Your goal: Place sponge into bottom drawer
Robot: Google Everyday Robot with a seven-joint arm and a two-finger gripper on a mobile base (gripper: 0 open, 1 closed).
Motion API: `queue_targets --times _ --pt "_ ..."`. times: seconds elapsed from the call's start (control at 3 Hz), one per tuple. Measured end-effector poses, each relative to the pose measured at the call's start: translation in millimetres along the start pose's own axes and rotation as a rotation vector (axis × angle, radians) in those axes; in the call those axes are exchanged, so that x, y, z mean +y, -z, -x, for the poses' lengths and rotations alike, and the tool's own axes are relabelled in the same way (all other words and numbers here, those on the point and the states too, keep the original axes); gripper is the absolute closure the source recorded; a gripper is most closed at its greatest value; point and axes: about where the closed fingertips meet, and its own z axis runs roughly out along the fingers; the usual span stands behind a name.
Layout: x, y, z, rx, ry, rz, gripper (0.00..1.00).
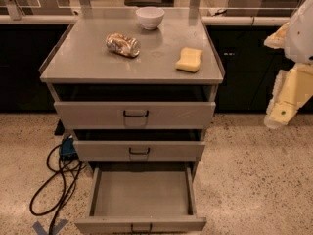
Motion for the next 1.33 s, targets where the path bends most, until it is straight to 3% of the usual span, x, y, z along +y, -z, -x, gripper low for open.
queue_targets --times 0.33,0.67,1.0,1.33 --pt "0 0 0 0.0 0.0 0.0 0.0" --pt "-3 -4 -1 -0.063 -0.003 0.021 0.0" --pt "-41 -24 8 -0.264 0.042 0.072 0.0" --pt "-81 -55 40 -0.444 0.033 0.185 0.0"
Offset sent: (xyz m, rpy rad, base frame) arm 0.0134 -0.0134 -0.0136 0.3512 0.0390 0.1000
